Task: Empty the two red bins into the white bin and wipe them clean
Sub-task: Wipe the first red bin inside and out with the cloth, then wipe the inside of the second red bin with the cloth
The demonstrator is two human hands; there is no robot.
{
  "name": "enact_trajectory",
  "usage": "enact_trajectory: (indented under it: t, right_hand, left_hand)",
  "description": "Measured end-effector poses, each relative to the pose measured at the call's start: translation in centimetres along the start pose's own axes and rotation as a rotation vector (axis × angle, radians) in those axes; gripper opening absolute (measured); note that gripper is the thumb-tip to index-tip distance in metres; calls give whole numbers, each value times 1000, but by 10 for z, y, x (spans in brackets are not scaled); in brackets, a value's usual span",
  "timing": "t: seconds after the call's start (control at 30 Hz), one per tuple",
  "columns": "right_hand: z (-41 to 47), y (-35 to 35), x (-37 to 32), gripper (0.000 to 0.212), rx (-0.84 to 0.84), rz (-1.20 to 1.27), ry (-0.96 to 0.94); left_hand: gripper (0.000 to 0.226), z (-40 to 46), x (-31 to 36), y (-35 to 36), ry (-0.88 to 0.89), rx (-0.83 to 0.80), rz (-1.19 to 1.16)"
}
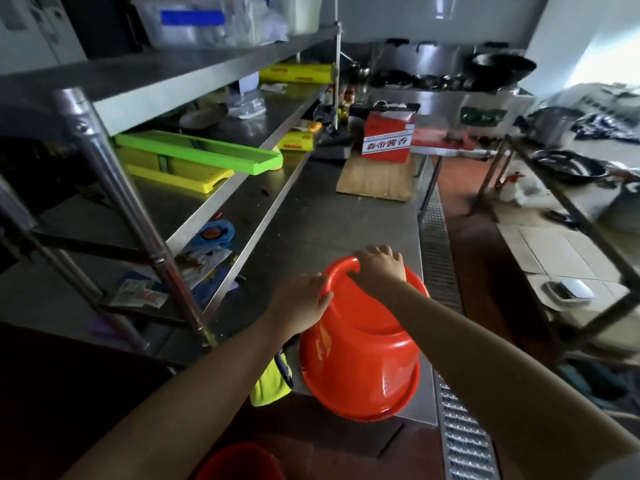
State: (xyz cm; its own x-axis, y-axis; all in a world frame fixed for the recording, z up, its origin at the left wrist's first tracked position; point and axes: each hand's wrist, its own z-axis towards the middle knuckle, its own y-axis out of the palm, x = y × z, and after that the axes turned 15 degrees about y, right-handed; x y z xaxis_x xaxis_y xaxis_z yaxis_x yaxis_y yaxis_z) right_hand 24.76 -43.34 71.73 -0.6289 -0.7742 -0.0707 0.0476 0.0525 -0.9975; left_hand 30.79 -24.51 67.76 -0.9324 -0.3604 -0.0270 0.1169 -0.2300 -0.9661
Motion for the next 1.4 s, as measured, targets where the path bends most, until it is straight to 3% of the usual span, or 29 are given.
enact_trajectory:
  t: [0.1,0.2,0.33,0.53,0.67,0.87,1.0,1.1,1.17,1.3,1.4]
  right_hand:
    - [-6,2,47,83,-70,-96,76]
    - [-14,15,86,113,-204,-163,187]
    - [-21,36,118,128,-451,172,344]
    - [-38,64,128,123,-365,585,331]
    - [-45,64,147,130,-324,663,373]
    - [-56,44,174,133,-252,767,440]
    - [-78,33,181,114,-271,849,421]
    - [-102,31,180,76,-200,877,418]
    - [-119,30,178,64,-176,922,421]
    - [-155,28,167,73,-256,974,335]
    - [-173,26,157,81,-361,929,286]
  left_hand:
    - [86,18,20,9,-179,-247,-159]
    - [110,24,29,23,-321,-415,-300]
    - [123,27,34,28,-420,-458,-575]
    - [123,16,47,28,-424,-235,-795]
    - [120,17,69,20,-450,-175,-791]
    - [125,8,100,8,-358,47,-842]
    - [129,-15,109,1,-453,60,-724]
    - [108,-38,120,2,-610,158,-753]
    - [98,-52,127,3,-614,241,-739]
    - [68,-68,132,-1,-567,275,-836]
    - [70,-79,130,-1,-490,223,-911]
